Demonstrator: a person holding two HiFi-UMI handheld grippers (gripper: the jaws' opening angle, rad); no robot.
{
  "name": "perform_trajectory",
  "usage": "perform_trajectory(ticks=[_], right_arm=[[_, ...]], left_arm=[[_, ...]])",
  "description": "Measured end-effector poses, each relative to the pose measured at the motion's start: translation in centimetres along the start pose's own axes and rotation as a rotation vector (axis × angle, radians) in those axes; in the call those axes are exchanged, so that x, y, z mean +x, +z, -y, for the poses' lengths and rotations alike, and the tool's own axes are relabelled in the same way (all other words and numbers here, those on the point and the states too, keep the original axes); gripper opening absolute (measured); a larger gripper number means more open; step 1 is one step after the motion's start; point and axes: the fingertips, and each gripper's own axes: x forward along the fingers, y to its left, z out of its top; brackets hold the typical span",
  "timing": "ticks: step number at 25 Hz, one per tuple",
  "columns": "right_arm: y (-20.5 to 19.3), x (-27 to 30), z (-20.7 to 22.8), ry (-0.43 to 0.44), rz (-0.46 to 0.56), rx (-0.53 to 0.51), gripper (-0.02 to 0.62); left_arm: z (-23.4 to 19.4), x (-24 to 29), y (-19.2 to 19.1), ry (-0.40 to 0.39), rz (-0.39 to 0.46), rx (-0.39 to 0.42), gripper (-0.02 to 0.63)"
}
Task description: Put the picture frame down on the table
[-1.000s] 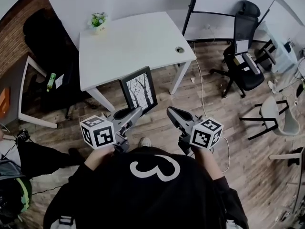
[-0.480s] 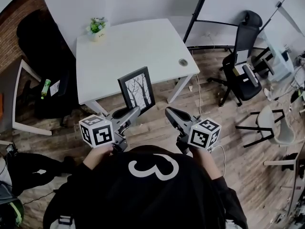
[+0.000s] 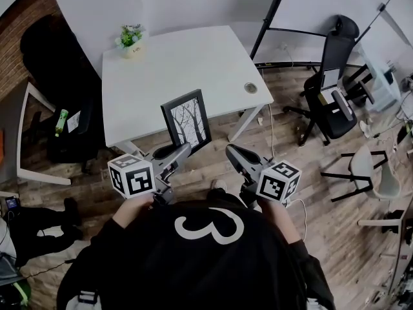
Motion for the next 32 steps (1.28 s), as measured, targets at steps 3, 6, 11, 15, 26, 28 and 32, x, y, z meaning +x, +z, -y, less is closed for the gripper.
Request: perform_trajectory(ticks=[3, 6, 11, 15, 26, 28, 32], right_arm=[[0.3, 0.6, 1.2, 0.009, -0.006, 0.007, 0.025], [1.4, 1.8, 2.8, 0.035, -0.016, 0.015, 0.025], [3.5, 4.5, 5.5, 0.087, -0.054, 0.02, 0.025], [4.9, 6.7, 7.9, 0.125, -0.082, 0.03, 0.025], [9.0, 10.9, 14.7, 0.198, -0.145, 0.027, 0.025], [10.1, 11.5, 16.0, 0.21, -0.15, 0.022, 0.025], [11.5, 12.6, 17.9, 0.24, -0.16, 0.012, 0.025]], left_arm=[[-0.7, 0.8, 0.1, 0.013, -0.005, -0.008, 0.061], [-1.6, 1.9, 0.9, 0.041, 0.003, -0.012, 0.061], [-3.8, 3.9, 2.7, 0.099, 0.021, -0.036, 0.061], [-5.4, 5.7, 4.4, 0.134, 0.033, -0.054, 0.061], [-9.7, 11.4, 8.1, 0.215, 0.066, -0.086, 0.061], [-10.3, 12.5, 8.8, 0.227, 0.076, -0.089, 0.061], [-11.2, 14.2, 9.7, 0.252, 0.091, -0.094, 0.061]])
